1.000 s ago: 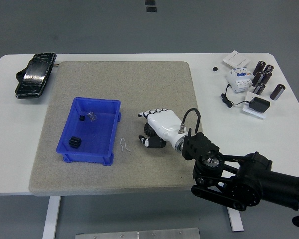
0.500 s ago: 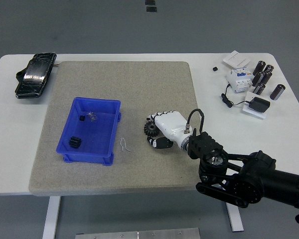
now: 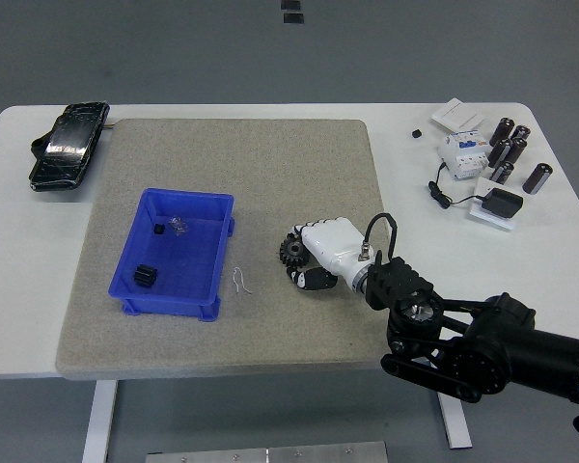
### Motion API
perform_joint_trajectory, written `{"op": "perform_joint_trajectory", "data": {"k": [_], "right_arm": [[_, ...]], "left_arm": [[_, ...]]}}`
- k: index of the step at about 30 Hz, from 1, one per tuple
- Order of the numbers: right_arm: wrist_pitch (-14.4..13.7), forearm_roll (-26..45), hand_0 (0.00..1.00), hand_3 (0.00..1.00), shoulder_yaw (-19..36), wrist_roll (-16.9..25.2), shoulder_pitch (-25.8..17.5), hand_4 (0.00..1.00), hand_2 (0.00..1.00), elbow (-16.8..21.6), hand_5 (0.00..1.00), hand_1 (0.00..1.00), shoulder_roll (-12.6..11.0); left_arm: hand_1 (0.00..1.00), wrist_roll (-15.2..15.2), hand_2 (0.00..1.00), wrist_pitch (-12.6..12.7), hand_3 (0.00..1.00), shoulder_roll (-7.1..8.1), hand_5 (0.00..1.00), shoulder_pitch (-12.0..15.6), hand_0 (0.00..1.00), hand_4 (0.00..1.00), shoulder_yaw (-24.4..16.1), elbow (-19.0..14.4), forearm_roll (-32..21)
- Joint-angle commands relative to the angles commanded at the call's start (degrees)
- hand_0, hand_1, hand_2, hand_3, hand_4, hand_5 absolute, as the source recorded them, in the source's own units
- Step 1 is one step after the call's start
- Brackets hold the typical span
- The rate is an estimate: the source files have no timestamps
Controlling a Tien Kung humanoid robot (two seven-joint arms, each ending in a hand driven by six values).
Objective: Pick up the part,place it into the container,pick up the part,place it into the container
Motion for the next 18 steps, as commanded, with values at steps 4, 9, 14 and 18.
{"op": "perform_joint_trajectory", "data": {"k": [4, 9, 14, 18], "right_arm": [[-0.48, 0.2, 0.414, 0.679, -0.21, 0.13, 0.01, 0.44, 0.527, -0.11, 0.265, 0.513, 0.07], [-0.85, 0.21, 0.392, 0.656, -0.49, 0.25, -0.02, 0.48, 0.487, -0.35, 0.207, 0.505, 0.03], [-1.73, 0.2, 0.392, 0.656, -0.66, 0.57, -0.04, 0.48, 0.487, -0.3, 0.207, 0.505, -0.09], [-2.41, -0.3, 0.377, 0.643, 0.1, 0.62, -0.06, 0.489, 0.468, 0.78, 0.175, 0.495, -0.4]], "left_arm": [[0.638, -0.08, 0.602, 0.03, 0.584, 0.0, 0.282, -0.02, 0.68, 0.609, 0.1, 0.02, -0.11], [0.637, -0.15, 0.604, 0.06, 0.584, -0.02, 0.285, 0.01, 0.68, 0.608, 0.17, 0.03, -0.19], [0.637, -0.22, 0.604, 0.1, 0.584, -0.01, 0.285, -0.02, 0.68, 0.608, 0.27, 0.05, -0.29], [0.638, -0.24, 0.604, 0.15, 0.584, -0.02, 0.287, 0.0, 0.68, 0.609, 0.29, 0.05, -0.34]]}}
